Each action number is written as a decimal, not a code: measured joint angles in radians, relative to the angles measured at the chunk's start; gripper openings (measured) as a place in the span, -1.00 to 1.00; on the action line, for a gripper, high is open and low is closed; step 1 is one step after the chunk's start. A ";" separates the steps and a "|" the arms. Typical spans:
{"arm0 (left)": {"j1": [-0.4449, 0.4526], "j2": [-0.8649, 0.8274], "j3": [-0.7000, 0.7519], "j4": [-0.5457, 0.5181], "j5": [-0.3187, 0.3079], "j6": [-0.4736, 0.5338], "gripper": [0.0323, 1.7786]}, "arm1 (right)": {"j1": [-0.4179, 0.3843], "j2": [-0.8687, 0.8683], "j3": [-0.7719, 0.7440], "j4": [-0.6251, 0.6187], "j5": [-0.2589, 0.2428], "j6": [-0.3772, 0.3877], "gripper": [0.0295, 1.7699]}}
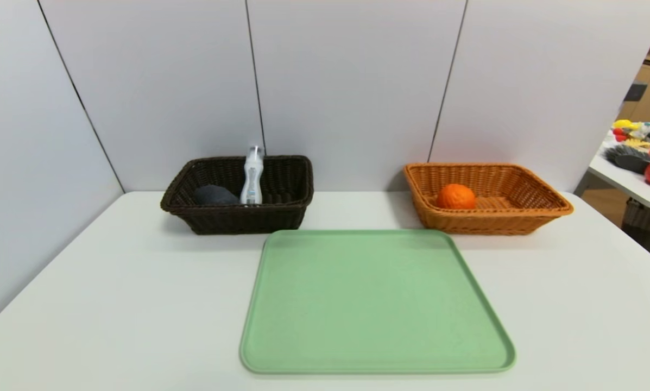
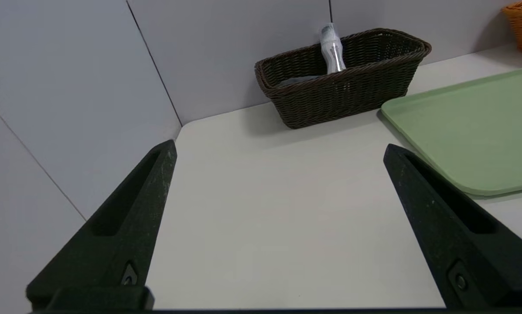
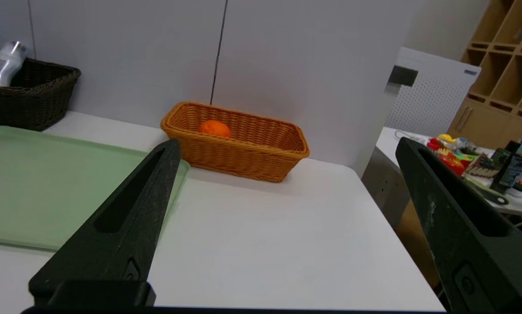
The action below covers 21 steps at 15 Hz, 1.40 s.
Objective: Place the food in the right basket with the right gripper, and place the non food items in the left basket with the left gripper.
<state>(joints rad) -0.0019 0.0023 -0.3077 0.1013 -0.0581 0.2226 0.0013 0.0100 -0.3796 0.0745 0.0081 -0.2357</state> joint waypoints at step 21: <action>0.000 -0.002 0.308 -0.093 0.029 -0.173 0.90 | 0.000 -0.011 0.380 -0.073 0.008 0.184 0.92</action>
<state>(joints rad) -0.0017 0.0000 0.0000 0.0081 -0.0294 0.0494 0.0013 -0.0009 0.0000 0.0017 0.0162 -0.0515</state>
